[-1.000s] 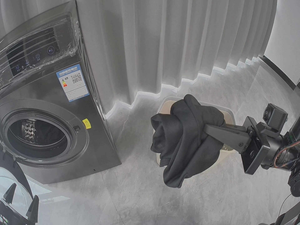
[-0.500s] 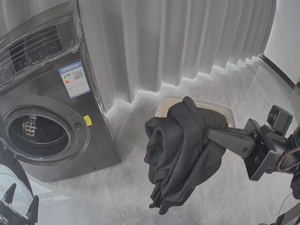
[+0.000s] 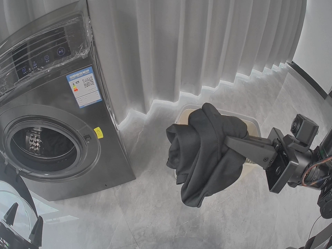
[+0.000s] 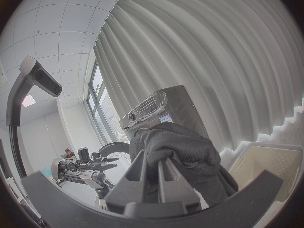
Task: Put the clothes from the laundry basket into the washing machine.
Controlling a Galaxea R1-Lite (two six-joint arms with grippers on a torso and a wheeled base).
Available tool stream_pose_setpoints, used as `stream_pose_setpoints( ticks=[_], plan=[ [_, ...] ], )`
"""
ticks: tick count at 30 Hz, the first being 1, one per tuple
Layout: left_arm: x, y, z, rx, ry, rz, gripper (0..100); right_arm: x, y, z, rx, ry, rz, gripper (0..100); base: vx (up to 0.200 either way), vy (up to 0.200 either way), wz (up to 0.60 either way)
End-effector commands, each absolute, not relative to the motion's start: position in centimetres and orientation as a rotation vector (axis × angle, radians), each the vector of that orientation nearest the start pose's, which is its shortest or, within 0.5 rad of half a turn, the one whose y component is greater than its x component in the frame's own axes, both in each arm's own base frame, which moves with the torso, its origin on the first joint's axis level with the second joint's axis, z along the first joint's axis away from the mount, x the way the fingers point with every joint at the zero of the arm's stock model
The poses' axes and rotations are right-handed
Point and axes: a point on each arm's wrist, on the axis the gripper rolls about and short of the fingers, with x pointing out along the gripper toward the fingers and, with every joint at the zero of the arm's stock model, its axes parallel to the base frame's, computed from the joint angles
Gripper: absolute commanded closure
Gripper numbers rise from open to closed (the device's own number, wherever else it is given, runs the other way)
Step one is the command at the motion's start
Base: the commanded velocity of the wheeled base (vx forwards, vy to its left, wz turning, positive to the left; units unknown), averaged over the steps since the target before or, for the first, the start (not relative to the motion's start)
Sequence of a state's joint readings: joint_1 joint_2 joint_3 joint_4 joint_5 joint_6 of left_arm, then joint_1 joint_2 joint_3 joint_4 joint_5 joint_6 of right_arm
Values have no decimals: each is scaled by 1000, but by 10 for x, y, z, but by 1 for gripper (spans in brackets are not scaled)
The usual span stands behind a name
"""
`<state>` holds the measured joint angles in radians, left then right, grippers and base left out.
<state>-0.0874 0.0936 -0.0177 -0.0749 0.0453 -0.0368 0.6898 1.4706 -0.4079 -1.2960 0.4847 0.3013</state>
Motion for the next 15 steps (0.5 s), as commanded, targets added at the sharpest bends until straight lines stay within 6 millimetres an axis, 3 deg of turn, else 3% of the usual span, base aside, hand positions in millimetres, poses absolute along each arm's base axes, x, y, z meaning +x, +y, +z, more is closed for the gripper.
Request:
stream_pose_setpoints(
  ticks=[1, 11, 15],
  plan=[
    [-15, 2, 85, -35, 21, -41, 0, 162, 149, 203, 288, -57, 1206, 100, 0, 0, 0],
    [-15, 2, 85, -35, 21, -41, 0, 161, 149, 199, 285, -38, 1207, 100, 0, 0, 0],
    [-15, 2, 85, -37, 21, -41, 0, 160, 149, 198, 276, -43, 1208, 100, 0, 0, 600]
  ],
)
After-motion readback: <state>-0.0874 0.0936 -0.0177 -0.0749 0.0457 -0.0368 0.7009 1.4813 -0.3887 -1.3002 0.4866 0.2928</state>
